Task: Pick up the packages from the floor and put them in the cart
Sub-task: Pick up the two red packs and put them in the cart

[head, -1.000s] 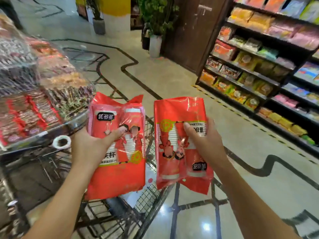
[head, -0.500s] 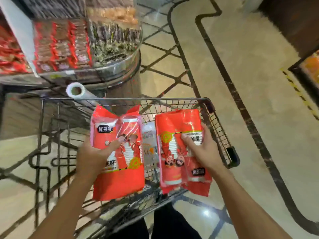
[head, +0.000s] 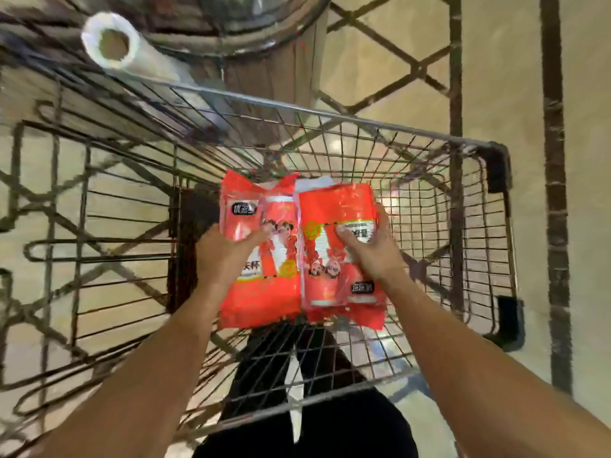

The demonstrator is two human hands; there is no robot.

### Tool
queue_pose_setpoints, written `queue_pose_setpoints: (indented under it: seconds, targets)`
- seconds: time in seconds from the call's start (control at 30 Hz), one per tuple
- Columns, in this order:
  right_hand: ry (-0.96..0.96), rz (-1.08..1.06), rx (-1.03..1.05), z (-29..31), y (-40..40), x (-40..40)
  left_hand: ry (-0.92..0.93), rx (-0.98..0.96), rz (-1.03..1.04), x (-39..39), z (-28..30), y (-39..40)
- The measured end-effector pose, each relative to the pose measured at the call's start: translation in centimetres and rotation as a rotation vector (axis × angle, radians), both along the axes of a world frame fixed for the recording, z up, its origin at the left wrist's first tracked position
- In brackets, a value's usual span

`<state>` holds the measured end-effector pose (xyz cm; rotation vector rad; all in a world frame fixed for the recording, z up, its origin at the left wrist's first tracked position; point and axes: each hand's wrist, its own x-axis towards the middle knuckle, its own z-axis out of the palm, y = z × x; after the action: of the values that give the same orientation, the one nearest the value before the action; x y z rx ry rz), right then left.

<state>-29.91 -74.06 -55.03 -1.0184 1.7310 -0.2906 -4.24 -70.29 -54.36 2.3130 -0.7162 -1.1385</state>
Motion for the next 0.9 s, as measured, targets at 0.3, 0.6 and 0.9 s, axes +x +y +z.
queue_pose_setpoints:
  seconds: [0.3,0.6,0.9]
  targets:
    - [-0.172,-0.064,0.159,-7.4,-0.3,1.4,0.026,0.153,0.128,0.5,-7.5,1.1]
    - [-0.104,0.077,0.253,-6.1,-0.1,0.3,-0.076,0.194,0.048,0.6,-5.2,1.3]
    - [0.177,0.471,-0.011,1.3,-0.7,1.0,-0.478,0.050,-0.434,1.0,6.4,3.0]
